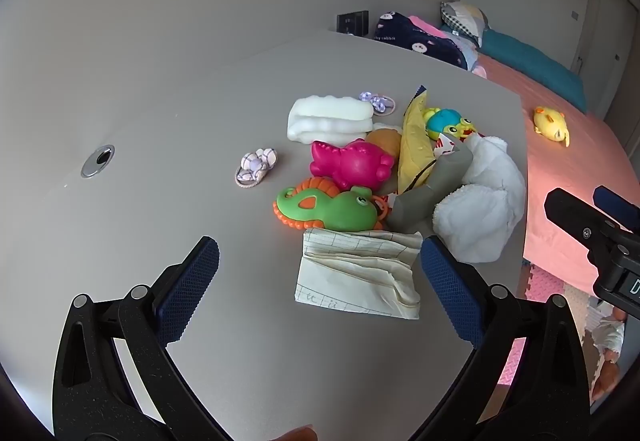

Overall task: Collect trash
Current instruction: 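Approach the pile of toys with both tools open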

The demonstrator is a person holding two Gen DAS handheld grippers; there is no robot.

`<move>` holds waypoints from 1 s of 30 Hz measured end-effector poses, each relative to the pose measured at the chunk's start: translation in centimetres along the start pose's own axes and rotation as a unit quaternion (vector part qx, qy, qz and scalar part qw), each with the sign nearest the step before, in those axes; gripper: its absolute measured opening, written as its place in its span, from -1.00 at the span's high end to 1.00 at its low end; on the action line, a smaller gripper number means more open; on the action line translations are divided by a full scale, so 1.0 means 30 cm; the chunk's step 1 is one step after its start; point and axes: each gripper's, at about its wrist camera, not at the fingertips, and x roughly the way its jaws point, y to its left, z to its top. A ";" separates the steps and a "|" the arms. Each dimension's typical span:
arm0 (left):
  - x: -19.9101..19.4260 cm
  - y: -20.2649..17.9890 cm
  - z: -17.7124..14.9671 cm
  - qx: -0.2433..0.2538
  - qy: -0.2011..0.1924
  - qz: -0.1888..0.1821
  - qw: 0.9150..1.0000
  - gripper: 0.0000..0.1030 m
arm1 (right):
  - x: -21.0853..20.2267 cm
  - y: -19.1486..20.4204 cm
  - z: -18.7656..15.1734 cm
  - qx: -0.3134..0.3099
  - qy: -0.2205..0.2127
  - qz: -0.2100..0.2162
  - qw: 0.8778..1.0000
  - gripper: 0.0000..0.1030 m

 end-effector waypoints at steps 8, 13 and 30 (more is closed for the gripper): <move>-0.009 -0.009 0.004 0.006 0.002 -0.003 1.000 -0.89 | -0.006 -0.004 -0.001 0.000 0.000 0.000 1.000 -0.95; -0.017 -0.006 0.008 0.006 -0.002 -0.017 1.000 -0.89 | -0.008 -0.007 -0.001 0.001 -0.001 0.000 1.000 -0.95; -0.012 0.005 0.007 -0.007 0.003 -0.027 1.000 -0.89 | -0.019 -0.018 0.000 0.000 -0.002 0.000 1.000 -0.95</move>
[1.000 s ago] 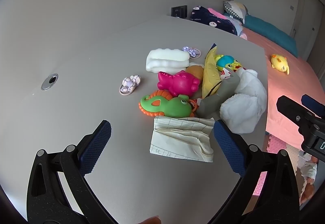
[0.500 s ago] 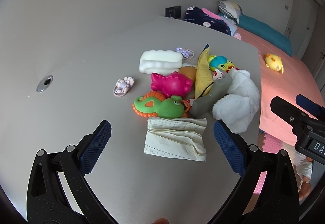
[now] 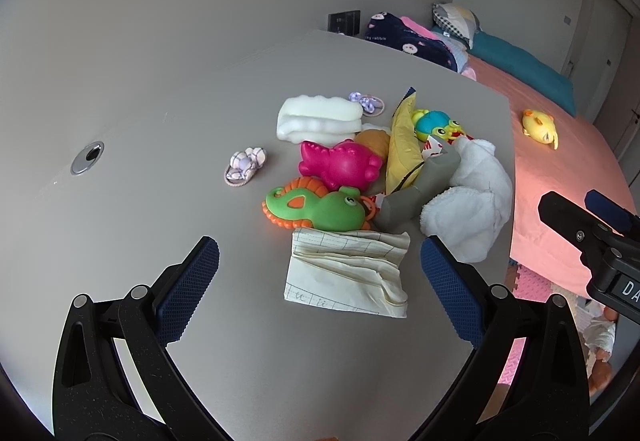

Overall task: Collect trash
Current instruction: 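Approach the pile of toys with both tools open, then grasp the folded paper sheet with the left tool while the right tool grasps the white towel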

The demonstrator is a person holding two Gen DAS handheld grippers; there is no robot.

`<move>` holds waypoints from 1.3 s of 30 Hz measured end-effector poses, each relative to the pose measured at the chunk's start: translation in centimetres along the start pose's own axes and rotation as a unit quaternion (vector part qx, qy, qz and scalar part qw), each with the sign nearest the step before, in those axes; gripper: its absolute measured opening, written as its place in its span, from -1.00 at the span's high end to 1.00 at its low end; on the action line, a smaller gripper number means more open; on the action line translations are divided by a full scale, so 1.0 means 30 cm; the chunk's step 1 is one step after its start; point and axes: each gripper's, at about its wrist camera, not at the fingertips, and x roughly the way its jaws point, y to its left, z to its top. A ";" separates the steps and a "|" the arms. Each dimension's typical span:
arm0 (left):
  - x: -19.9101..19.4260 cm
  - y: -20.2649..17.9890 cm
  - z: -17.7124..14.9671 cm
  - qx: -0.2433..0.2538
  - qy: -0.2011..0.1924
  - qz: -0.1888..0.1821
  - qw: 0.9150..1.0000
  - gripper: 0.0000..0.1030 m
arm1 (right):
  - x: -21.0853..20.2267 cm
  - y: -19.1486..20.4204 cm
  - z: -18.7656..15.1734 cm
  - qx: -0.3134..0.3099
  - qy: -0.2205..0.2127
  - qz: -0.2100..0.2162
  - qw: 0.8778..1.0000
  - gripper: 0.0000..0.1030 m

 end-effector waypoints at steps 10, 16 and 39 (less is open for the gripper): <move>0.005 -0.028 -0.007 0.021 0.008 -0.009 1.000 -0.89 | 0.003 0.006 0.001 -0.001 0.000 -0.001 1.000 -0.95; -0.002 -0.030 -0.006 0.022 0.003 -0.007 1.000 -0.89 | 0.004 0.007 0.002 -0.001 0.000 -0.001 1.000 -0.95; 0.021 -0.043 -0.012 0.029 0.006 -0.009 1.000 -0.89 | 0.008 -0.026 -0.012 0.002 0.007 0.000 1.000 -0.95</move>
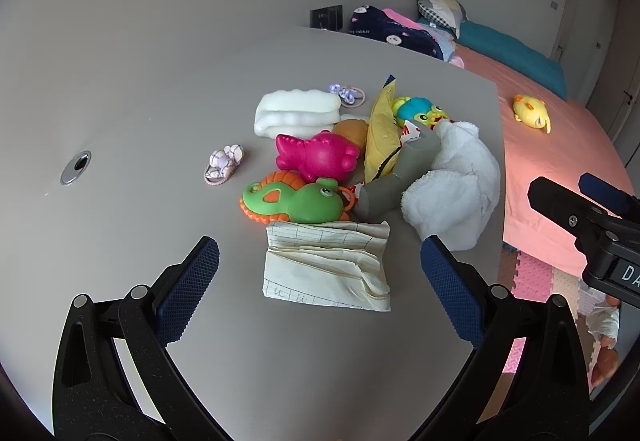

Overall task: Collect trash
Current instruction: 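Grasp the folded paper sheet with the left tool while the right tool grasps the white towel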

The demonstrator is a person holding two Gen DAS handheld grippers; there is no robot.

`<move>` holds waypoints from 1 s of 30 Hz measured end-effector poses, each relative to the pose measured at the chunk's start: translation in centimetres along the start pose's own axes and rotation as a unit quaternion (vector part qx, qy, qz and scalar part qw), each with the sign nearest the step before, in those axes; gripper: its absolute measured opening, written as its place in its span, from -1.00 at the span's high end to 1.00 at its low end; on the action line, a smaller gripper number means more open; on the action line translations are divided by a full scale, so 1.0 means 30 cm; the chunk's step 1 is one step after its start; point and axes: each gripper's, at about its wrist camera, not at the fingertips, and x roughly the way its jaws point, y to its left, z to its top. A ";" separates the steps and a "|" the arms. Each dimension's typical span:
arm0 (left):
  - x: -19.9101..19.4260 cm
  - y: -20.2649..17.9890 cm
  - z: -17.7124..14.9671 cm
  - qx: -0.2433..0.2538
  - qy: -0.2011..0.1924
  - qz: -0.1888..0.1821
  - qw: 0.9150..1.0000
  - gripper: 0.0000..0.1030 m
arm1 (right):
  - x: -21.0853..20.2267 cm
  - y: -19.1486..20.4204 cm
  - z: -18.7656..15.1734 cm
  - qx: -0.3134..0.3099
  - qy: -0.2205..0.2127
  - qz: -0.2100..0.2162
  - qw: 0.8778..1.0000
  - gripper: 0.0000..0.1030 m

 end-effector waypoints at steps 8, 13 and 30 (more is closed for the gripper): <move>0.077 -0.015 -0.008 0.015 0.021 0.030 0.999 -0.89 | 0.073 0.002 0.001 -0.003 0.022 0.035 0.999 -0.95; 0.117 -0.011 -0.004 0.018 0.029 0.040 0.999 -0.77 | 0.138 0.048 0.015 -0.006 0.039 0.059 0.997 -0.95; 0.128 0.046 -0.042 -0.009 0.027 0.014 0.999 -0.35 | 0.264 0.107 0.003 -0.014 0.090 0.079 0.993 0.10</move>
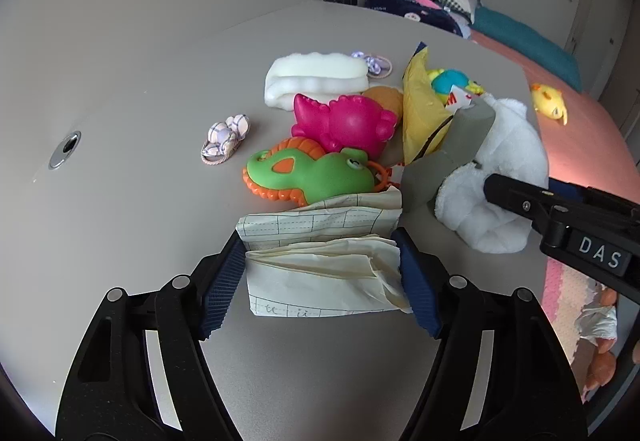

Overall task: Collect trash
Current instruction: 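Grasp the folded paper sheet with the left tool while the right tool grasps the white towel, then lift the paper sheet and white towel and carry both toward the floor bin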

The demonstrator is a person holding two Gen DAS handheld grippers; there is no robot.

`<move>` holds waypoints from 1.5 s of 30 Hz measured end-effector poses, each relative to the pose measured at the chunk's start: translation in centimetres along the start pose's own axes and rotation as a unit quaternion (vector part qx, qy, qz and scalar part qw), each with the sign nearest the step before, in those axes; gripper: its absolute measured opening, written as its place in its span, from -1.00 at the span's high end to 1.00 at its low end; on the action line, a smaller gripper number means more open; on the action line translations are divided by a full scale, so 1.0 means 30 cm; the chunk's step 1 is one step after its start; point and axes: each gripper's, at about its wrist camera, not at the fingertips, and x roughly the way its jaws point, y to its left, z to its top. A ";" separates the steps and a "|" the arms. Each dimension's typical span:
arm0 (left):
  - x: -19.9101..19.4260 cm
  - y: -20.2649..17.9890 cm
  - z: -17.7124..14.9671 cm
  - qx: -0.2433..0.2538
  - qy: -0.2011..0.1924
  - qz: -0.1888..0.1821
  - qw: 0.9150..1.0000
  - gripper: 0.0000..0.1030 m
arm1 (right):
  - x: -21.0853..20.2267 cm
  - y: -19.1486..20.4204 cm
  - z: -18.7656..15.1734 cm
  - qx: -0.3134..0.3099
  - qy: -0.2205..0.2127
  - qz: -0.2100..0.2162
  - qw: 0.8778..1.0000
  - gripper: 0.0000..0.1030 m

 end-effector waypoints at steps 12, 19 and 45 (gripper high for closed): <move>-0.058 -0.042 -0.001 0.027 -0.016 0.021 0.999 0.91 | -0.115 -0.007 -0.037 0.009 -0.017 0.004 1.000 0.15; -0.074 -0.066 -0.002 0.034 -0.015 0.007 0.999 0.98 | -0.197 -0.026 -0.044 0.013 -0.038 -0.001 0.999 0.15; -0.242 -0.311 0.032 0.098 -0.072 -0.039 0.992 1.00 | -0.486 -0.253 -0.131 0.059 -0.105 -0.041 0.992 0.15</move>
